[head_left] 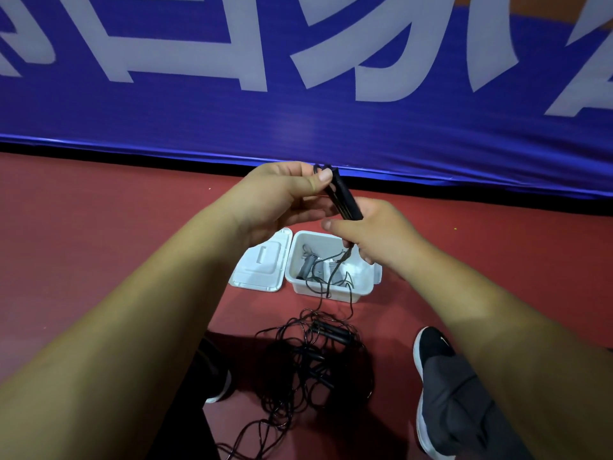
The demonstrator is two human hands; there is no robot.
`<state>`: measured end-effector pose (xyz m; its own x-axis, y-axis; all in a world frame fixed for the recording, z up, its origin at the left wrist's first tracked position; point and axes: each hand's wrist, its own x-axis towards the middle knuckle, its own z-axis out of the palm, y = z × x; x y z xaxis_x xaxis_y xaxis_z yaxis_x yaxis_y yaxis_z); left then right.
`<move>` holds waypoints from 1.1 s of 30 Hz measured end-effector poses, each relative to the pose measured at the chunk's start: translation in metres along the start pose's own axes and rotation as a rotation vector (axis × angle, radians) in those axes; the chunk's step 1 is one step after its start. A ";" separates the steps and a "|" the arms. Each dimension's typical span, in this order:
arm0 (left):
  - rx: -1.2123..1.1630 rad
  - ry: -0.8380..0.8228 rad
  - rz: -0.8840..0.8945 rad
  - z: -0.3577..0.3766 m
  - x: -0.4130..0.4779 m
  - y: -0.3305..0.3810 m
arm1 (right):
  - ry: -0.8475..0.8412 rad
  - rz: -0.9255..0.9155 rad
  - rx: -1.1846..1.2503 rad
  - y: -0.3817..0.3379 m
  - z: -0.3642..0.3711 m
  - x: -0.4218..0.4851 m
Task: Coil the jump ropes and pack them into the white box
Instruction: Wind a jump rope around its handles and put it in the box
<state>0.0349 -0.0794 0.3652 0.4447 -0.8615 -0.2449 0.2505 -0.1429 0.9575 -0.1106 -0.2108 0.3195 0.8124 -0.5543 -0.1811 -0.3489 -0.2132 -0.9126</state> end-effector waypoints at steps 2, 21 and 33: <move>-0.005 -0.014 -0.002 0.001 0.000 -0.001 | -0.023 0.023 0.013 0.000 -0.001 -0.002; 0.411 -0.447 -0.057 0.021 0.016 -0.047 | 0.022 0.081 0.712 -0.031 -0.034 -0.019; 0.963 -0.501 -0.144 0.010 0.020 -0.045 | 0.164 0.076 0.778 -0.025 -0.061 -0.021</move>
<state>0.0235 -0.0951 0.3190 0.0098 -0.8755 -0.4831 -0.6019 -0.3910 0.6963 -0.1475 -0.2425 0.3686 0.6991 -0.6690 -0.2523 0.0744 0.4190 -0.9050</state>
